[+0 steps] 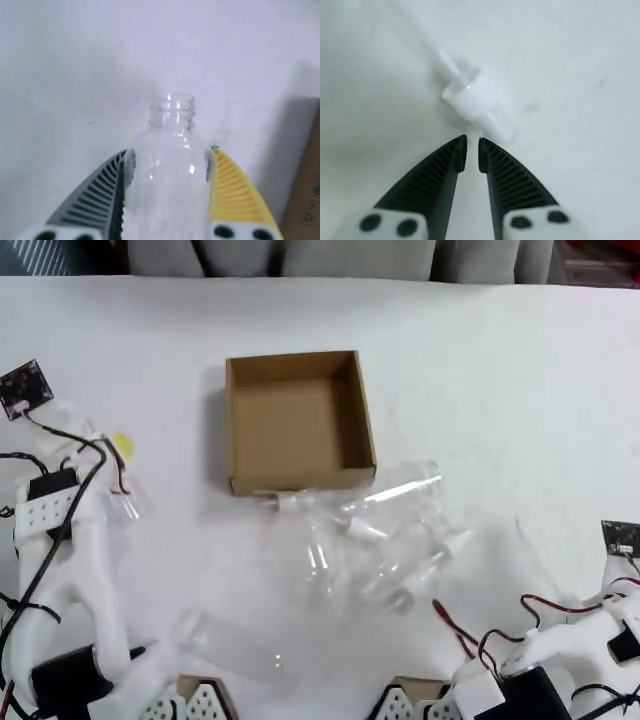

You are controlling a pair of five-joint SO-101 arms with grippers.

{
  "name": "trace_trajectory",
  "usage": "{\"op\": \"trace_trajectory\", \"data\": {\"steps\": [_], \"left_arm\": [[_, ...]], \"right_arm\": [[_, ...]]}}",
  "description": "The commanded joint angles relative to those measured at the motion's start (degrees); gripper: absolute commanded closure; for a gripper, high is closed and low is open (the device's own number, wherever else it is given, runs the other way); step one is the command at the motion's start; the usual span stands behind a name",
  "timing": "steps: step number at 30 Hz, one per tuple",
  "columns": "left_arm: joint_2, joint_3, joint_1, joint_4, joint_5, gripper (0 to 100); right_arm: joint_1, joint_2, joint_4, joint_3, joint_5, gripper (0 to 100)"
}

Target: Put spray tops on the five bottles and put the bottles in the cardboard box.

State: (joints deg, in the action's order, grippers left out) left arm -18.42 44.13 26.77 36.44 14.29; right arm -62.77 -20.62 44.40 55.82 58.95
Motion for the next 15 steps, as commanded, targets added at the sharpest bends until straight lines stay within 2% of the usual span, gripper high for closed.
{"op": "trace_trajectory", "data": {"steps": [1, 8, 15], "left_arm": [[-3.0, -0.4, -0.7, -1.5, -0.6, 97], [-3.0, -0.4, -0.7, -1.3, -0.6, 97], [-3.0, -0.4, -0.7, -1.2, -0.6, 97]], "right_arm": [[-0.9, -0.1, -2.2, -0.3, -0.6, 98.2], [-3.6, 0.9, -4.3, -0.3, -0.3, 98.2], [-4.1, 10.2, -6.1, -4.9, -0.7, 98.2]]}}
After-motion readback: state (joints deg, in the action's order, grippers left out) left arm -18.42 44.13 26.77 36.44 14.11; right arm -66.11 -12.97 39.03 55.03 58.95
